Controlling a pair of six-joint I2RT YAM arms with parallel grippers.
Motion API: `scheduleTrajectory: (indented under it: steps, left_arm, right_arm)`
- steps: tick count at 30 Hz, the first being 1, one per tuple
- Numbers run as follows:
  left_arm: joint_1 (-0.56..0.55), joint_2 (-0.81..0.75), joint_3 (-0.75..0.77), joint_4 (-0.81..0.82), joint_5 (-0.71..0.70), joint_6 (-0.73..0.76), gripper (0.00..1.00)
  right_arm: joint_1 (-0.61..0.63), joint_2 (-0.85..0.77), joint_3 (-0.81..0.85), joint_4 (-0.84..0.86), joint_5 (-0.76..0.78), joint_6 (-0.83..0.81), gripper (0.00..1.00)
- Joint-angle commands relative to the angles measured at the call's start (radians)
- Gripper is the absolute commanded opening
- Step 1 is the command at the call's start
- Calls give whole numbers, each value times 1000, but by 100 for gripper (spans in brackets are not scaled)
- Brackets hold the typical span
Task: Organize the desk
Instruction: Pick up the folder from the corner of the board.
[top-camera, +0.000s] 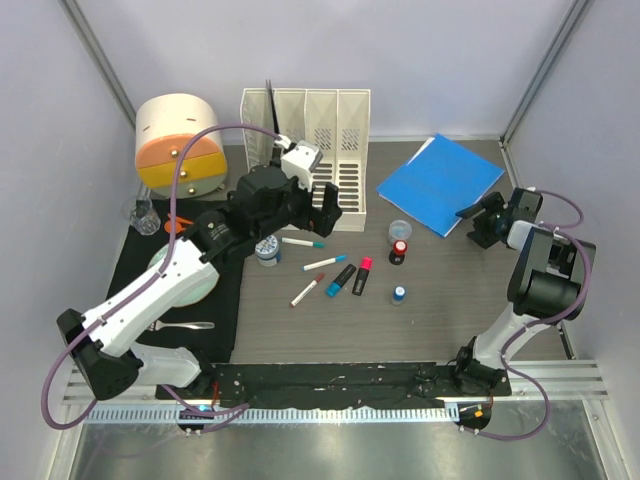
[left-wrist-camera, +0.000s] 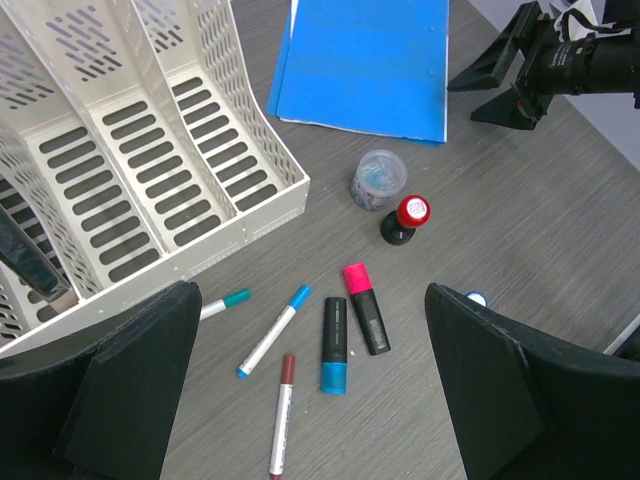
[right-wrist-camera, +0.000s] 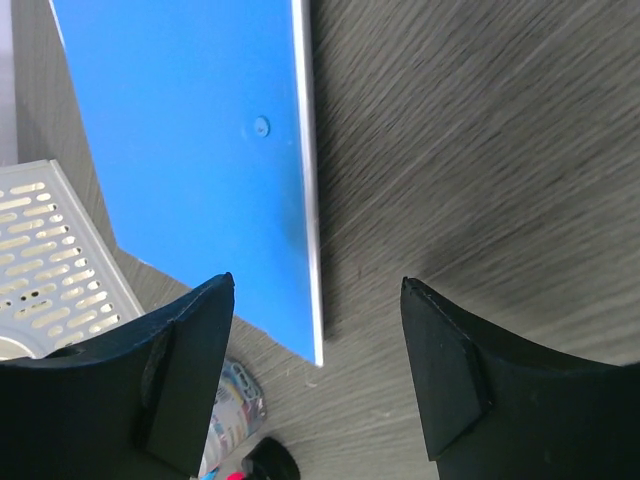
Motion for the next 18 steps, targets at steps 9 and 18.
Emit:
scheduleTrajectory:
  steps: [9,18]
  left_arm:
    - [-3,31,-17,68,7,8,100]
    - [-3,29,-27,69,2,2,100]
  right_arm:
    - [20,145,93,134,-4,11,67]
    - [32,209,114,122,23,7,46]
